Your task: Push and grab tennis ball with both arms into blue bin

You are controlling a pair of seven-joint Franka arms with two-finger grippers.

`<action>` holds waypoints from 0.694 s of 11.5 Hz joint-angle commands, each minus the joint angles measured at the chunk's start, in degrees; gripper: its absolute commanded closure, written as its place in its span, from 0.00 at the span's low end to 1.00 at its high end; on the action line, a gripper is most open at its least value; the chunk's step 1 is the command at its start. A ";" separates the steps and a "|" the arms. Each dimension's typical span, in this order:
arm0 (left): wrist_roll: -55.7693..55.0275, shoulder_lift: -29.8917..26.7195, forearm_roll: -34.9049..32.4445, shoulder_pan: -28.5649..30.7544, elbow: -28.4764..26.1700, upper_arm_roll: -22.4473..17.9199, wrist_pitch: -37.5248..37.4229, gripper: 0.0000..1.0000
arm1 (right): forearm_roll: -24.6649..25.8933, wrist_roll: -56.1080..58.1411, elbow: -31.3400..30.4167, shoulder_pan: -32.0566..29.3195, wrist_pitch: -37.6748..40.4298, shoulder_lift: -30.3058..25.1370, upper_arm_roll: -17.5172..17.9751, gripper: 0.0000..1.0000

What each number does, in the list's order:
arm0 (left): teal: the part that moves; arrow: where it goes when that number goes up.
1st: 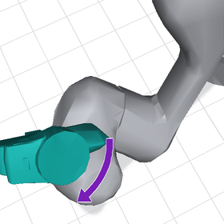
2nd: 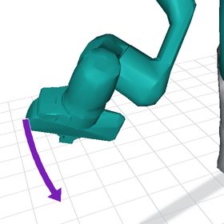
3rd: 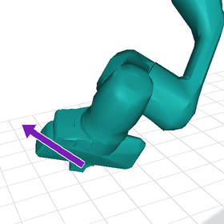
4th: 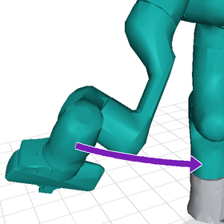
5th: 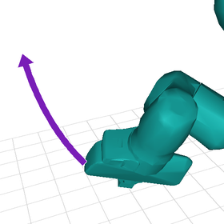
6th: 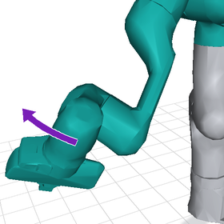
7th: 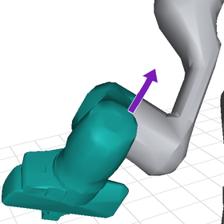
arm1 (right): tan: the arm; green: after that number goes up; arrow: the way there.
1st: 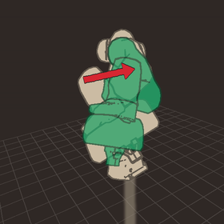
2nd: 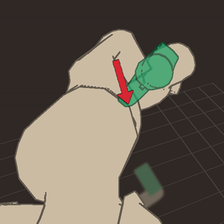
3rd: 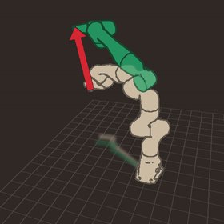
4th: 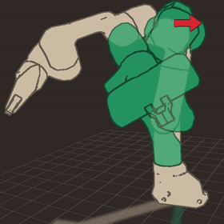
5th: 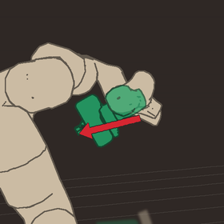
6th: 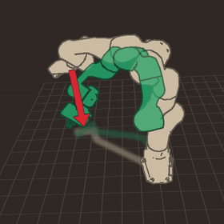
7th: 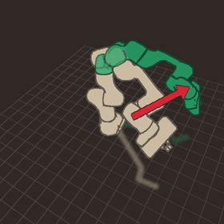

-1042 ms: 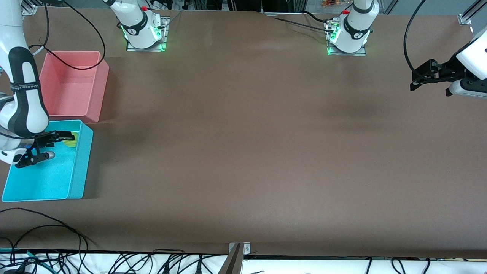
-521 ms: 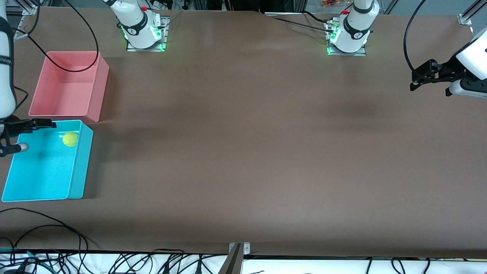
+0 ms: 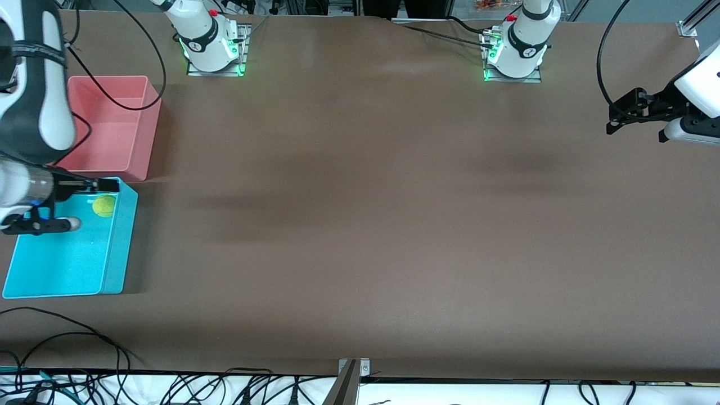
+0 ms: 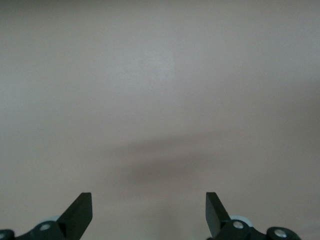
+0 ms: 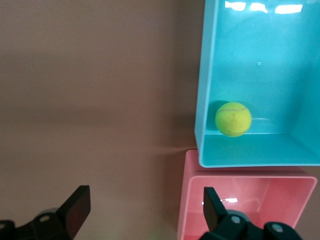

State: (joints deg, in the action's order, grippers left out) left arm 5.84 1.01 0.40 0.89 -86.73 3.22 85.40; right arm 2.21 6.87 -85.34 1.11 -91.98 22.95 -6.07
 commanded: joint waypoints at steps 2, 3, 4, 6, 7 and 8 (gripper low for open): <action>-0.13 -1.01 0.74 0.17 -0.63 0.03 -0.23 0.00 | -1.15 -9.15 -0.09 3.11 0.13 -1.14 0.97 0.00; -0.22 -1.01 0.74 0.17 -0.63 0.03 -0.23 0.00 | -1.33 -8.89 -0.70 3.72 -0.56 -2.46 0.88 0.00; -0.22 -1.01 0.74 0.17 -0.72 0.03 -0.23 0.00 | -2.38 -9.33 -2.10 4.34 -0.91 -5.95 1.84 0.00; -0.22 -1.01 0.74 0.17 -0.63 0.03 -0.23 0.00 | -3.27 -8.81 -3.51 3.99 -1.44 -12.02 1.93 0.00; -0.22 -1.01 0.74 0.17 -0.72 0.03 -0.23 0.00 | -3.44 -8.28 -3.61 3.64 -0.66 -14.84 2.02 0.00; -0.22 -1.01 0.74 0.17 -0.72 0.03 -0.23 0.00 | -3.27 -7.84 -3.78 3.12 1.87 -17.56 2.11 0.00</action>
State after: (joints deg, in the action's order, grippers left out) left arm 5.84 1.01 0.40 0.89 -86.77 3.22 85.40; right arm 0.07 -1.63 -85.52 5.40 -92.64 13.70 -4.34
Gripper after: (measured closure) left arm 0.000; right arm 0.000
